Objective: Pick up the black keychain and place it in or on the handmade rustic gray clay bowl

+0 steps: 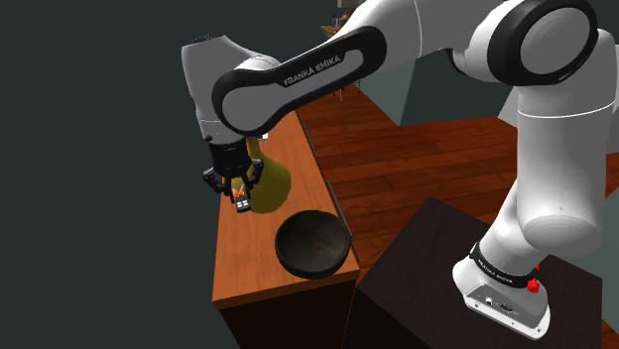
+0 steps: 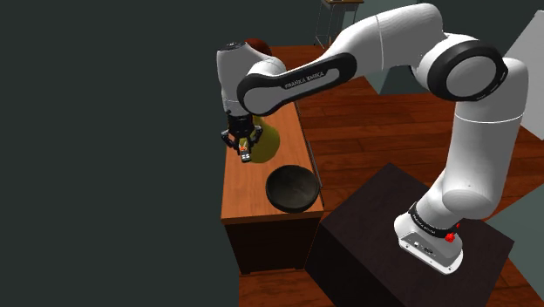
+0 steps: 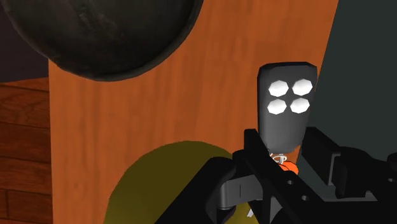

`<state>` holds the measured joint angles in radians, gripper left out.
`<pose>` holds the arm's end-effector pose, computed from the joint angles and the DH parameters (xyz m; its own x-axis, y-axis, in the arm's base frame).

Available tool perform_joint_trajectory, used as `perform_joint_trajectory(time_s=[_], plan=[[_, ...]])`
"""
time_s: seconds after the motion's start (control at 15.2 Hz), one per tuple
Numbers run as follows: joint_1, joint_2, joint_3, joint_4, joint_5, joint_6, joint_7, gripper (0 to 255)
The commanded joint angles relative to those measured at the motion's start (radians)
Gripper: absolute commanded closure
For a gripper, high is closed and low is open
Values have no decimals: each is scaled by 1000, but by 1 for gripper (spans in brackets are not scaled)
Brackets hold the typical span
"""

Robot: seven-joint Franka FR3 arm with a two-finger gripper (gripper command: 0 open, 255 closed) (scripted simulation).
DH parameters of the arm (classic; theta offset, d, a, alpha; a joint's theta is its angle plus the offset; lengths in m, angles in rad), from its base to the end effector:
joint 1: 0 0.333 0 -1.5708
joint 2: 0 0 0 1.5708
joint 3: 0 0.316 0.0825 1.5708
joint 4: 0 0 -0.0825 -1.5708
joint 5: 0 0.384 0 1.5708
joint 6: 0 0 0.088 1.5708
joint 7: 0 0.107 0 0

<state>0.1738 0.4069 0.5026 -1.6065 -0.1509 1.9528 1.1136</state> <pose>0.5459 0.3747 0.4161 0.9146 -0.4013 -0.0504 -0.4025 -0.9153 -0.0162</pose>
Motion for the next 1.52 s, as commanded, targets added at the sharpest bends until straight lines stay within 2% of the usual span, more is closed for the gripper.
perform_joint_trajectory(time_s=[0.0,0.07,0.33,0.59,0.79,1.06,1.45], plan=[[1,-4,2,24,3,-28,-1,255],[1,-7,3,31,4,-36,-2,255],[-45,-183,32,-196,84,32,-20,255],[-70,-358,51,-388,180,74,-56,255],[-69,-490,54,-516,258,87,-89,255],[-39,-670,42,-671,361,79,-132,255],[-38,-634,54,-724,352,165,-126,255]])
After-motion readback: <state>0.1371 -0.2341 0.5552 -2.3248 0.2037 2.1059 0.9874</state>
